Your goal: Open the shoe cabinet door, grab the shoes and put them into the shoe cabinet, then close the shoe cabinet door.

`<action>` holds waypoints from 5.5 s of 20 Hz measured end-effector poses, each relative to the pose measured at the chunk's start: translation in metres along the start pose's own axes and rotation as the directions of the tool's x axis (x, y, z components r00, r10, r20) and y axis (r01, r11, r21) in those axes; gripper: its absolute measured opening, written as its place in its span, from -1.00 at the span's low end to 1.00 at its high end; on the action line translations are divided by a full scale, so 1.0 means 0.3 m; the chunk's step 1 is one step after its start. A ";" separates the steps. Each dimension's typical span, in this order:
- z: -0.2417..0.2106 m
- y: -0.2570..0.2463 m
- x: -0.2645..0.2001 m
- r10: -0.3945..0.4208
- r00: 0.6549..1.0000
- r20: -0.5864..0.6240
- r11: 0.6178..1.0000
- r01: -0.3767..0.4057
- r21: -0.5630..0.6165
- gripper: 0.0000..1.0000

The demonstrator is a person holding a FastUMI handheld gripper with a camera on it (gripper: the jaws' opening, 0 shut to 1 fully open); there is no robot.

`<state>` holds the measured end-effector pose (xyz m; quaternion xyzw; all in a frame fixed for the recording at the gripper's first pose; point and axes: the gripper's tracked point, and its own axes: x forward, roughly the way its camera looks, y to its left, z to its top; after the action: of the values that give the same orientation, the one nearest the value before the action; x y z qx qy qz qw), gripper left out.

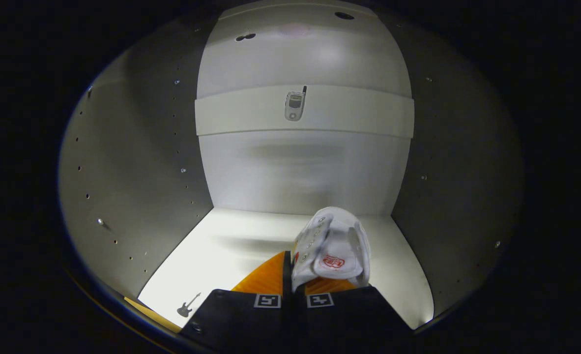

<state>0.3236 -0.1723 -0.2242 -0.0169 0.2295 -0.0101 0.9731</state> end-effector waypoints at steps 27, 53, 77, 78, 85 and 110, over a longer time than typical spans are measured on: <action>-0.028 0.166 -1.226 -0.095 0.967 0.234 0.994 0.081 0.069 0.97; -0.097 -0.786 -1.903 -0.163 0.911 0.378 0.983 0.117 0.142 0.96; -0.042 -0.774 -1.662 -0.083 0.925 0.370 0.992 0.041 0.121 0.95; -0.040 -0.742 -1.665 -0.085 0.925 0.372 0.993 0.047 0.109 0.95; -0.040 -0.538 -1.657 -0.102 0.919 0.380 0.991 0.059 0.124 0.95; 0.075 0.181 -1.392 0.081 0.917 0.390 0.996 -0.089 0.003 0.96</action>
<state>-0.0392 -0.1060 -0.0198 0.0013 0.0319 0.0334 0.9989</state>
